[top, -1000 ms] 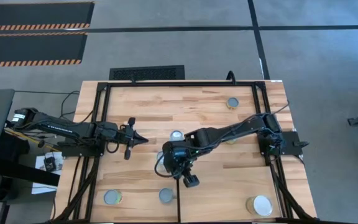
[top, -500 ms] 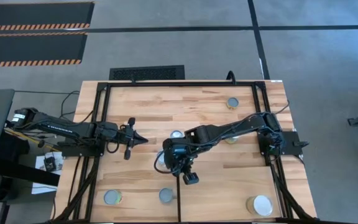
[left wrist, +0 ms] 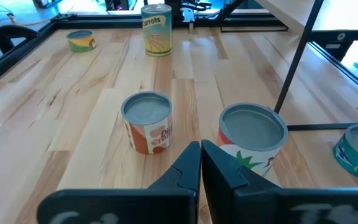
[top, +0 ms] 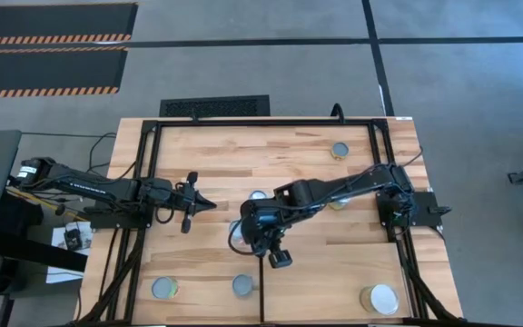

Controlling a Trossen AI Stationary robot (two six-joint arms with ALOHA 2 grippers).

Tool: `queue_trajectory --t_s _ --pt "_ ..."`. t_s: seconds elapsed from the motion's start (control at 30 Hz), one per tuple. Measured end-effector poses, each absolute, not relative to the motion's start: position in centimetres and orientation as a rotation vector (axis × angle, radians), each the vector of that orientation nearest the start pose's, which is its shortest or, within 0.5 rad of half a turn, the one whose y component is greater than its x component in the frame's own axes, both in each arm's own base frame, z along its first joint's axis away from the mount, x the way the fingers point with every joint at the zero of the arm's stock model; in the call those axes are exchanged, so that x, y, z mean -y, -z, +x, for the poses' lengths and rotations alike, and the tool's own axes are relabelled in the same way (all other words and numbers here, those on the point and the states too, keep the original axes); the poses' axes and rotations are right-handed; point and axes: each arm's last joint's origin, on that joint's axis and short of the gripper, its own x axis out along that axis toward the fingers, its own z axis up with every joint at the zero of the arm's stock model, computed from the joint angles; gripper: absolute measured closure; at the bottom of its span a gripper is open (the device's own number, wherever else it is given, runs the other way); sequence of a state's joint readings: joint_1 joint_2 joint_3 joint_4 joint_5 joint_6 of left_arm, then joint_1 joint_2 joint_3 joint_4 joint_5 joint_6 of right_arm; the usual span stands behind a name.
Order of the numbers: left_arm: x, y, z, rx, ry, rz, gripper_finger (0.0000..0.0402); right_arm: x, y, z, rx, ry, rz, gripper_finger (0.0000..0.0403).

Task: Pick and place cans onto a shelf
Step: Adjust the shelf

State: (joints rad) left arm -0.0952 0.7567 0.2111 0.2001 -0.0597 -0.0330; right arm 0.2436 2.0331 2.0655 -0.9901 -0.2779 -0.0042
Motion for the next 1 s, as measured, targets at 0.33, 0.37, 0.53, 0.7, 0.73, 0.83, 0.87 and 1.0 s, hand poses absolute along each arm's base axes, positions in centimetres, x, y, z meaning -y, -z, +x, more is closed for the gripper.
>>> queue_trajectory --t_s 0.33,0.37,0.53,0.7,0.73,0.83,0.87,1.0 --pt "1.3 -17.6 15.9 -0.347 0.03 -0.003 0.04 -11.2 -32.0 42.5 -0.942 -0.504 -0.014 0.0392" --pt "1.3 -17.6 15.9 -0.347 0.03 -0.003 0.04 -11.2 -32.0 42.5 -0.947 -0.505 -0.016 0.0392" --pt "1.3 -17.6 15.9 -0.347 0.027 -0.003 0.04 -11.3 -31.6 42.8 -0.944 -0.513 -0.023 0.0392" --pt "1.3 -17.6 15.9 -0.349 0.025 -0.002 0.04 -11.3 -29.4 43.7 -0.999 -0.549 -0.003 0.0392" --pt "1.3 -17.6 15.9 -0.35 0.025 -0.002 0.04 -11.3 -29.2 43.8 -1.006 -0.551 -0.002 0.0392" --pt "1.3 -17.5 15.9 -0.354 0.023 -0.001 0.04 -11.3 -29.1 43.7 -1.019 -0.552 -0.002 0.0392" --pt "1.3 -17.5 15.9 -0.355 0.023 -0.001 0.04 -11.3 -29.1 43.7 -1.023 -0.552 0.0 0.0392" --pt "1.3 -17.5 15.9 -0.354 0.023 -0.001 0.04 -11.2 -29.4 43.1 -1.06 -0.541 0.016 0.0392"
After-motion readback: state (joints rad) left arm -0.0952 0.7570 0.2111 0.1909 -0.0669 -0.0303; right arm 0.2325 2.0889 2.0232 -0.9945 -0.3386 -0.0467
